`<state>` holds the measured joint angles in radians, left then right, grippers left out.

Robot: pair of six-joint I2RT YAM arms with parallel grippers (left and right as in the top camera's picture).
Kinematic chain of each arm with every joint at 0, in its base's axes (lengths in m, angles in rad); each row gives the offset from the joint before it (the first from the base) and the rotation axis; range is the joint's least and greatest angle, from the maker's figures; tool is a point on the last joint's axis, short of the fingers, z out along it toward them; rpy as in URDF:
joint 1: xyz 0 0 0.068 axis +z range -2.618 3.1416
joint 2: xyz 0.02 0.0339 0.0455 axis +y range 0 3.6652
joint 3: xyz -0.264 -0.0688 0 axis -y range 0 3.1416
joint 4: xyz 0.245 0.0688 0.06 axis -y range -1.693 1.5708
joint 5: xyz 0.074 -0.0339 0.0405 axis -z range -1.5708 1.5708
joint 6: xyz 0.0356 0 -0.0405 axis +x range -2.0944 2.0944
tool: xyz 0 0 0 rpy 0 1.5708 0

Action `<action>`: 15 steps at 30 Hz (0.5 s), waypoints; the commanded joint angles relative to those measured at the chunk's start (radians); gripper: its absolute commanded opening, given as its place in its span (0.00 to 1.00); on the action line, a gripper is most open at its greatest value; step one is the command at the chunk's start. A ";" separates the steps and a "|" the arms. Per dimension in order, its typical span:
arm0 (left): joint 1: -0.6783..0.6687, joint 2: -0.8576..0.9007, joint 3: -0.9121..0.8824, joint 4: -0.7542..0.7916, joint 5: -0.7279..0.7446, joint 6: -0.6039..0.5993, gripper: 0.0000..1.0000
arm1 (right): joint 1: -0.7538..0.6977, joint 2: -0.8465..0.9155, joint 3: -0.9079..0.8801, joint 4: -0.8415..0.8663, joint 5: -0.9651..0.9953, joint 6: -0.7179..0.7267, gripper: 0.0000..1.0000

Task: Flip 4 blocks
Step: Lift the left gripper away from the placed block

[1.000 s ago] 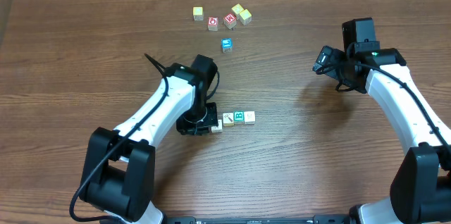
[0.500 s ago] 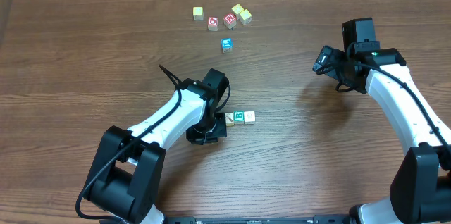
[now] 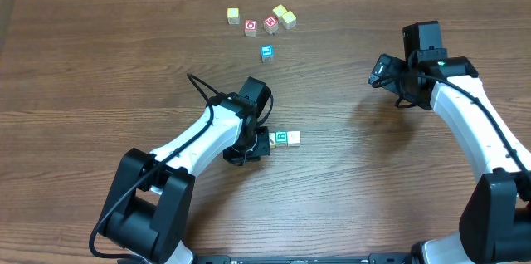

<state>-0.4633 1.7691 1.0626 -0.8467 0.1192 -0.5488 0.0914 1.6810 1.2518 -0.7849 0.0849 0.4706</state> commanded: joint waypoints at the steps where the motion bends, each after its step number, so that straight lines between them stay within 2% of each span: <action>1: -0.002 -0.017 -0.008 0.010 -0.004 -0.013 0.04 | -0.002 -0.011 0.014 0.005 0.003 -0.004 1.00; 15: -0.002 -0.017 -0.008 0.033 -0.041 -0.017 0.04 | -0.002 -0.011 0.014 0.005 0.003 -0.004 1.00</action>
<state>-0.4633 1.7691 1.0622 -0.8223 0.1070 -0.5488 0.0914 1.6810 1.2518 -0.7853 0.0853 0.4702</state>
